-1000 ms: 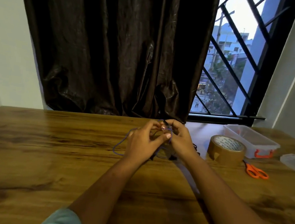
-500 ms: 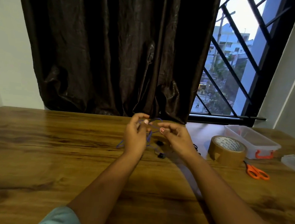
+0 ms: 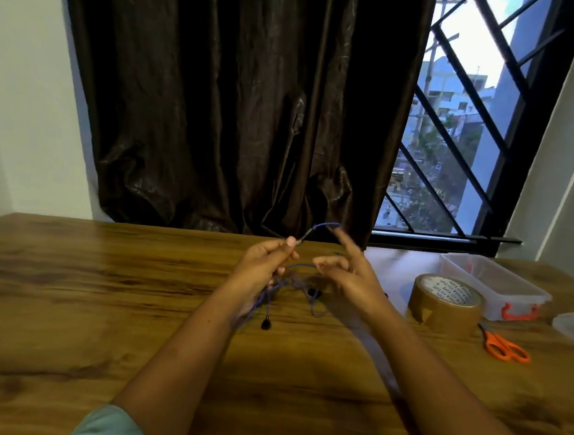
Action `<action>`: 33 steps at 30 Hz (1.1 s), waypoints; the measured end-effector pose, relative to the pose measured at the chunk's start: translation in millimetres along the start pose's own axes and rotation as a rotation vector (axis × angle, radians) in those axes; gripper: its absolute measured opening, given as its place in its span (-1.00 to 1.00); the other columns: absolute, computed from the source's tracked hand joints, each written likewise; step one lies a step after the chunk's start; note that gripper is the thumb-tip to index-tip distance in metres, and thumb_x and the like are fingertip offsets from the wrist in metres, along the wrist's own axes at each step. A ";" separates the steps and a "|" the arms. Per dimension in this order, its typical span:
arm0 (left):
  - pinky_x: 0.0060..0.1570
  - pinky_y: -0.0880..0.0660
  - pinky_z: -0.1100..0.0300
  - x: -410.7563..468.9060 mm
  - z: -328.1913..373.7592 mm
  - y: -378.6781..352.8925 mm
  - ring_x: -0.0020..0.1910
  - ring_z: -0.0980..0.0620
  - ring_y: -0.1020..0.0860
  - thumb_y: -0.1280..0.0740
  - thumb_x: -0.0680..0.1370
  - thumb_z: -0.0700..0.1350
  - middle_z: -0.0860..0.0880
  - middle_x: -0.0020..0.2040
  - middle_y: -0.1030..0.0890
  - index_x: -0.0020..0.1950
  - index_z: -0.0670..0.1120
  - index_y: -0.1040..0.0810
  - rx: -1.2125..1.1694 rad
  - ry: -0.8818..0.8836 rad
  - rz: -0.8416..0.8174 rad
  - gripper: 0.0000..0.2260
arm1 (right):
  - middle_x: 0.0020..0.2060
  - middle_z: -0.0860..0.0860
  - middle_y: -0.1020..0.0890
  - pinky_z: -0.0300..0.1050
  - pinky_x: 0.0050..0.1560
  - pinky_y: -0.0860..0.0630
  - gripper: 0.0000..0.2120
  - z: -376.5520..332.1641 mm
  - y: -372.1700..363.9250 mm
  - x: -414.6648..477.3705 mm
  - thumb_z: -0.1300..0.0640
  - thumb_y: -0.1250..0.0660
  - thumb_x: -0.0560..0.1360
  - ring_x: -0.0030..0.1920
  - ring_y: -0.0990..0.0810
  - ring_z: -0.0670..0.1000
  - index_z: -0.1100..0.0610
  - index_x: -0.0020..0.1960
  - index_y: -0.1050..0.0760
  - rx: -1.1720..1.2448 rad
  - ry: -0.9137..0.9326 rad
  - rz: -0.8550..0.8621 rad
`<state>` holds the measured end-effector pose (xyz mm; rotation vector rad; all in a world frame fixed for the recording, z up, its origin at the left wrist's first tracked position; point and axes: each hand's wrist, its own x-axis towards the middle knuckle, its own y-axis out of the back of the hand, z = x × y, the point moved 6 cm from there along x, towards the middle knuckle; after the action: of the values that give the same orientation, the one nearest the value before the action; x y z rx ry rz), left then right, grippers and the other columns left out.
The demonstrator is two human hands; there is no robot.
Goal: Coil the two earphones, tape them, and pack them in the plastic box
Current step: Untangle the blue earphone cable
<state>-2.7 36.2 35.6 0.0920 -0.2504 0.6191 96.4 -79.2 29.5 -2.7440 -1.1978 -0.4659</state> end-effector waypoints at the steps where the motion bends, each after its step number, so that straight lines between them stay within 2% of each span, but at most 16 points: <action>1: -0.64 -0.15 0.44 -1.0 -1.0 -5.1 -0.65 0.24 -0.23 -0.20 0.60 -0.07 0.09 -0.51 -0.40 -0.19 -0.08 -0.53 -0.031 0.026 -0.082 -0.78 | -0.13 0.09 -0.63 -0.32 -0.37 -0.45 -0.50 3.0 -1.2 1.2 0.33 -0.25 0.53 -0.23 -0.63 -0.07 0.05 0.42 -0.28 0.113 -0.045 -0.006; 3: -0.63 -0.18 0.44 -5.0 -1.7 -15.6 -0.62 0.24 -0.27 -0.21 0.59 -0.16 0.06 -0.41 -0.51 -0.07 -0.08 -0.58 -0.067 0.062 -0.241 -0.84 | -0.09 0.04 -0.66 -0.26 -0.28 -0.45 -0.68 2.7 -2.7 2.0 0.21 -0.26 0.53 -0.14 -0.63 -0.05 0.08 0.28 -0.45 0.277 -0.095 -0.005; 5: -0.60 -0.25 0.43 -10.0 -2.4 -23.7 -0.57 0.24 -0.36 -0.23 0.58 -0.21 0.02 -0.23 -0.59 0.12 -0.01 -0.56 -0.046 0.088 -0.339 -0.81 | -0.10 0.00 -0.66 -0.19 -0.15 -0.47 -0.80 1.7 0.2 3.9 0.13 -0.24 0.54 -0.09 -0.60 -0.04 0.05 0.13 -0.53 0.335 -0.085 0.009; 7: -0.57 -0.33 0.41 -13.4 -4.0 -27.5 -0.52 0.23 -0.46 -0.22 0.58 -0.23 0.02 -0.09 -0.62 0.31 0.11 -0.41 0.010 0.105 -0.362 -0.65 | -0.15 -0.01 -0.66 -0.16 -0.13 -0.53 -0.78 -1.6 -0.8 3.1 0.17 -0.25 0.54 -0.12 -0.61 -0.06 0.09 0.17 -0.53 0.346 -0.070 -0.006; 9: -0.55 -0.41 0.35 -15.9 -9.2 -29.7 -0.51 0.15 -0.50 -0.23 0.59 -0.21 -0.01 -0.02 -0.64 0.42 0.30 -0.13 0.012 0.133 -0.387 -0.43 | -0.16 0.02 -0.68 -0.22 -0.29 -0.57 -0.74 -0.7 -3.9 2.1 0.27 -0.26 0.53 -0.21 -0.64 -0.09 0.14 0.21 -0.48 0.360 -0.073 -0.026; 12: -0.51 -0.49 0.27 -17.5 -15.9 -31.7 -0.50 0.03 -0.56 -0.23 0.59 -0.19 -0.11 -0.08 -0.69 0.37 0.47 0.17 -0.027 0.202 -0.414 -0.26 | -0.16 0.12 -0.66 -0.24 -0.45 -0.48 -0.66 3.6 -9.6 1.2 0.32 -0.32 0.48 -0.34 -0.61 -0.07 0.17 0.24 -0.44 0.332 -0.096 -0.076; 15: -0.54 -0.48 0.28 -19.3 -16.7 -32.7 -0.47 -0.01 -0.62 -0.20 0.61 -0.20 -0.13 -0.11 -0.70 0.41 0.43 0.22 -0.024 0.225 -0.407 -0.25 | -0.23 0.11 -0.65 -0.26 -0.36 -0.52 -0.67 7.9 -18.4 -2.0 0.32 -0.35 0.46 -0.34 -0.54 0.03 0.26 0.22 -0.47 0.156 -0.111 -0.166; 18: -0.55 -0.49 0.26 -19.4 -17.3 -33.9 -0.41 -0.03 -0.65 -0.28 0.56 -0.22 -0.06 0.06 -0.64 0.41 0.42 0.26 0.022 0.191 -0.416 -0.16 | -0.34 0.07 -0.66 -0.29 -0.37 -0.54 -0.88 9.9 -28.3 -6.0 0.38 -0.29 0.49 -0.37 -0.63 -0.02 0.28 -0.01 -0.56 0.103 -0.121 -0.219; 20: -0.54 -0.51 0.25 -19.9 -17.6 -34.5 -0.43 0.00 -0.64 -0.32 0.53 -0.25 -0.04 0.18 -0.58 0.40 0.40 0.34 0.070 0.169 -0.423 -0.07 | -0.38 0.05 -0.67 -0.27 -0.36 -0.54 -0.87 8.4 -27.2 -4.2 0.38 -0.28 0.50 -0.37 -0.63 -0.06 0.24 -0.13 -0.58 0.066 -0.074 -0.190; 22: -0.55 -0.50 0.27 -19.6 -17.7 -34.0 -0.47 0.02 -0.63 -0.36 0.52 -0.18 -0.08 0.12 -0.62 0.35 0.42 0.38 0.083 0.174 -0.390 -0.05 | -0.38 0.01 -0.65 -0.28 -0.34 -0.52 -0.85 5.4 -21.7 -1.6 0.34 -0.28 0.52 -0.36 -0.60 -0.08 0.20 -0.16 -0.59 0.008 -0.017 -0.134; 24: -0.60 -0.42 0.31 -16.6 -15.0 -29.8 -0.54 0.05 -0.57 -0.30 0.55 -0.01 -0.04 -0.04 -0.64 0.37 0.43 0.26 0.072 0.162 -0.293 -0.23 | -0.41 -0.02 -0.63 -0.28 -0.35 -0.45 -0.84 4.9 -17.6 -0.6 0.29 -0.29 0.53 -0.42 -0.53 -0.11 0.17 -0.17 -0.61 0.030 0.001 -0.110; 26: -0.65 -0.29 0.37 -5.9 -12.5 -18.5 -0.63 0.16 -0.44 -0.14 0.61 0.07 0.00 -0.15 -0.59 0.45 0.30 -0.07 0.073 0.081 -0.121 -0.55 | -0.43 -0.02 -0.60 -0.22 -0.35 -0.39 -0.84 4.9 -15.6 -0.4 0.24 -0.31 0.52 -0.49 -0.43 -0.12 0.13 -0.18 -0.62 0.008 -0.010 -0.123; 27: -0.65 -0.24 0.38 -0.8 -11.3 -9.6 -0.65 0.20 -0.36 -0.10 0.62 0.05 0.03 -0.20 -0.57 0.44 0.20 -0.23 0.067 0.032 -0.011 -0.63 | -0.44 -0.02 -0.60 -0.19 -0.33 -0.39 -0.85 7.1 -15.0 0.3 0.24 -0.33 0.51 -0.50 -0.43 -0.11 0.11 -0.19 -0.63 -0.020 -0.030 -0.135; 29: -0.66 -0.20 0.38 4.5 -9.1 7.0 -0.66 0.23 -0.26 -0.09 0.64 -0.01 0.06 -0.22 -0.57 0.36 0.11 -0.39 0.001 -0.031 0.171 -0.70 | -0.49 -0.03 -0.58 -0.21 -0.32 -0.43 -0.88 10.7 -15.9 -0.1 0.25 -0.36 0.48 -0.50 -0.47 -0.13 0.11 -0.20 -0.63 -0.082 -0.080 -0.175; 31: -0.65 -0.21 0.40 6.7 -9.0 18.4 -0.67 0.23 -0.29 -0.10 0.65 -0.05 0.06 -0.18 -0.60 0.27 0.12 -0.43 -0.120 -0.043 0.290 -0.76 | -0.57 -0.04 -0.53 -0.24 -0.36 -0.43 -0.89 13.9 -18.1 -1.9 0.28 -0.38 0.46 -0.56 -0.44 -0.15 0.16 -0.23 -0.60 -0.085 -0.147 -0.208; 33: -0.65 -0.23 0.40 7.7 -11.0 30.5 -0.65 0.24 -0.35 -0.09 0.65 -0.06 0.03 -0.22 -0.59 0.28 0.07 -0.44 -0.235 -0.033 0.414 -0.74 | -0.60 -0.03 -0.49 -0.33 -0.49 -0.38 -0.85 11.8 -16.0 -3.5 0.35 -0.32 0.48 -0.60 -0.41 -0.16 0.22 -0.24 -0.54 -0.054 -0.195 -0.212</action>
<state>-12.2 67.0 27.3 -0.1815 -0.3770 0.9951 85.2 -68.2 16.9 -2.7724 -1.5537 -0.2573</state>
